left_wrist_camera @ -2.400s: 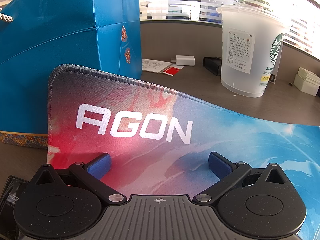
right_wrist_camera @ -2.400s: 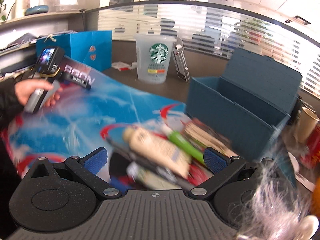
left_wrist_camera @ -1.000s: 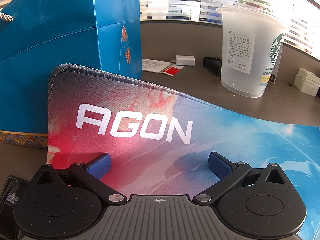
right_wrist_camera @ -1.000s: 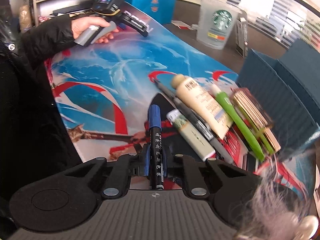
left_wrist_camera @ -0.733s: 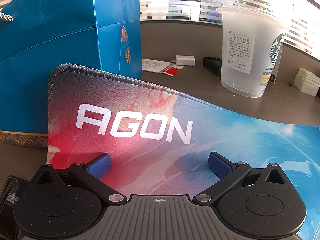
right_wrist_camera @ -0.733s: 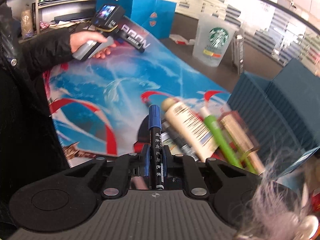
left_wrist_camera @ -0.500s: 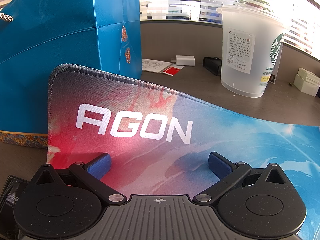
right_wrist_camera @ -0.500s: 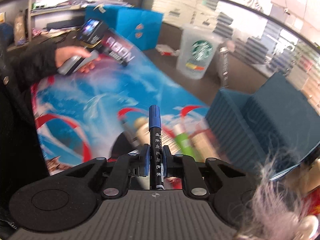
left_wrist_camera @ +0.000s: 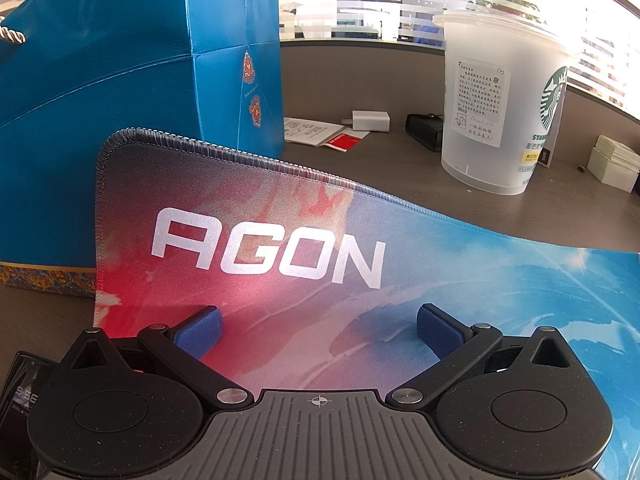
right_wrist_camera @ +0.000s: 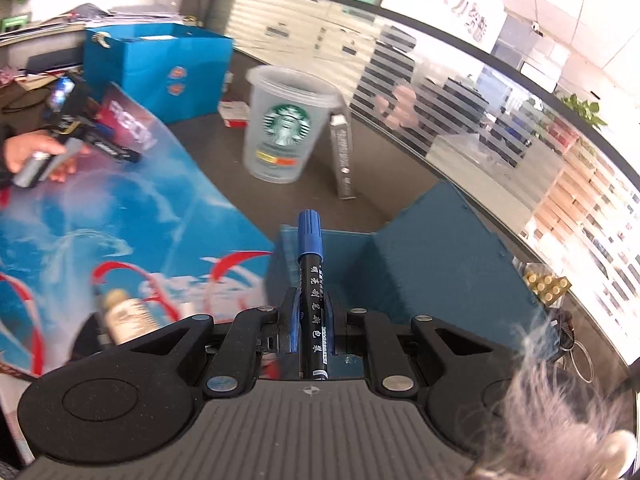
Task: Organize rigid objects
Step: 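Carry the marker over the teal box with the right gripper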
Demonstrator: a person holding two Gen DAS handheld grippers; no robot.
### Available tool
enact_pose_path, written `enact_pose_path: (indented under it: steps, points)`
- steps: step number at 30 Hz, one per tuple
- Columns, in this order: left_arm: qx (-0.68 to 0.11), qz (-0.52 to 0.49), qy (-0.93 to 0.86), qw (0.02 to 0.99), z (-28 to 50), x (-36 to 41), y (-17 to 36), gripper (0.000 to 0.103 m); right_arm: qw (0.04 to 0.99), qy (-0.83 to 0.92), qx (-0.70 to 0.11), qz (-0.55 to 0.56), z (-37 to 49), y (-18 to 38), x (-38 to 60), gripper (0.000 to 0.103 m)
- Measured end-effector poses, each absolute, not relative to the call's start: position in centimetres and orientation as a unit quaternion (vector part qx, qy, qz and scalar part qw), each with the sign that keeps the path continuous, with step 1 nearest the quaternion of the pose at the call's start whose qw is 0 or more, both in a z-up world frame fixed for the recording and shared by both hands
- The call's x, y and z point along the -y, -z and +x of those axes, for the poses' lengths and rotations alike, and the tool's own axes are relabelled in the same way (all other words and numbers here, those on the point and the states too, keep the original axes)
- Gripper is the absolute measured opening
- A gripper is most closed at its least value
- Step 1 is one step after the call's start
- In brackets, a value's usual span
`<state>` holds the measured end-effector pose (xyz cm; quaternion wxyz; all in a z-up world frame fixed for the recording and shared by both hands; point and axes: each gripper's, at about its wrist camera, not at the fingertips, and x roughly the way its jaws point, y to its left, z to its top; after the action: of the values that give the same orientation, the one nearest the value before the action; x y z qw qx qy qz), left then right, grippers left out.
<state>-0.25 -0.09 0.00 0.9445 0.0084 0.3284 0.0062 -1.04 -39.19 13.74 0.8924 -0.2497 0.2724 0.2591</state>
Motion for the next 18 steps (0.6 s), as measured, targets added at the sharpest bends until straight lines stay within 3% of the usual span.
enact_pose_path:
  steps: [18]
  points:
    - [-0.328, 0.008, -0.007, 0.944, -0.3, 0.1, 0.0, 0.103, 0.849, -0.264, -0.366, -0.275, 9.8, -7.6, 40.0, 0.012]
